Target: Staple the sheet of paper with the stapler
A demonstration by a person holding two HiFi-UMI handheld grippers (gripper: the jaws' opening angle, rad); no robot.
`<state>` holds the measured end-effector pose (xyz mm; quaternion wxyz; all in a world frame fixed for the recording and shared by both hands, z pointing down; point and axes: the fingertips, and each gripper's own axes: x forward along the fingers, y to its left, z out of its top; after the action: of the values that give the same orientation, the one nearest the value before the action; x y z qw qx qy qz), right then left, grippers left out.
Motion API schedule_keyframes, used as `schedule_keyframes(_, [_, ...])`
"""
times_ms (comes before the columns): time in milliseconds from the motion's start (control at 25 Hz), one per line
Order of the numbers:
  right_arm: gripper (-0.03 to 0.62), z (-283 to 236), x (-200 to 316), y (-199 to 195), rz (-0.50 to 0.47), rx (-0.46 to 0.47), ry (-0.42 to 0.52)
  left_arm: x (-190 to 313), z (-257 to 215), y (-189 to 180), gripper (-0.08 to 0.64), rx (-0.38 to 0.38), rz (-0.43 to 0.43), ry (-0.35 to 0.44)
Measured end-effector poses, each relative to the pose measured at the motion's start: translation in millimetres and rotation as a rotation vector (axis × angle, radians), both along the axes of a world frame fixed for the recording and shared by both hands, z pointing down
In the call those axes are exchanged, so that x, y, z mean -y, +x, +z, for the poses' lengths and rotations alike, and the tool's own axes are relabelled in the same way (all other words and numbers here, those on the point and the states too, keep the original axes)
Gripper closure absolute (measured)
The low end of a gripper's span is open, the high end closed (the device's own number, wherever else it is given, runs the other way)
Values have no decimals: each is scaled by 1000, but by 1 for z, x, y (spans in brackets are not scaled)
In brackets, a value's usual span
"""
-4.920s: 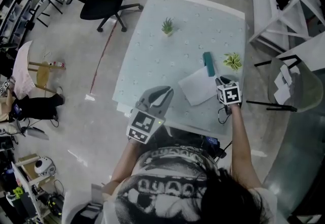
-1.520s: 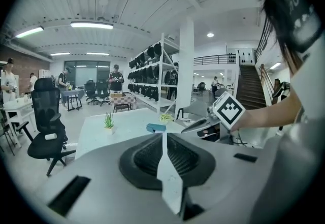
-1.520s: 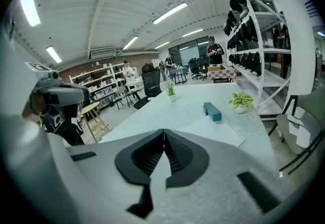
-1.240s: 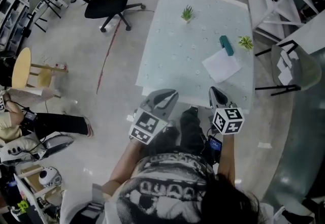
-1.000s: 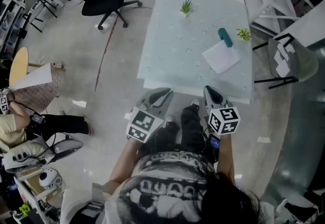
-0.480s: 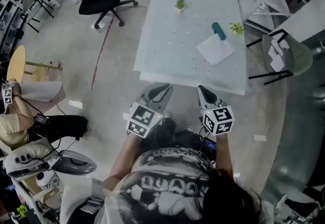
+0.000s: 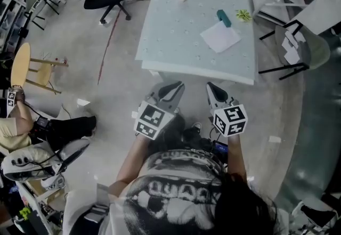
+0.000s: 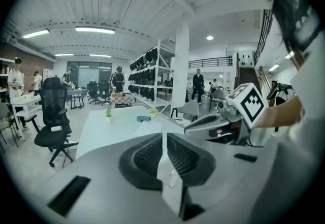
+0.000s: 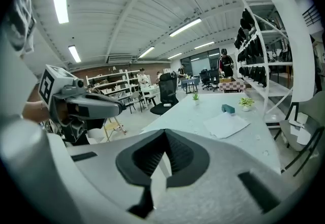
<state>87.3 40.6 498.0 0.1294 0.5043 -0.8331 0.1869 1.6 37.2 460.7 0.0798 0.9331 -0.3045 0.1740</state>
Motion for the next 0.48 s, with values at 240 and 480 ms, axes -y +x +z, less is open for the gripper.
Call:
schedule_keyframes(240, [606,-7,-23,6,-24,14,28,-27,-2,13,535,16,2,2])
schedule_keyframes(480, [606,-9,-38,10,-39,19,44,-46,-3,19,535,27,2,9])
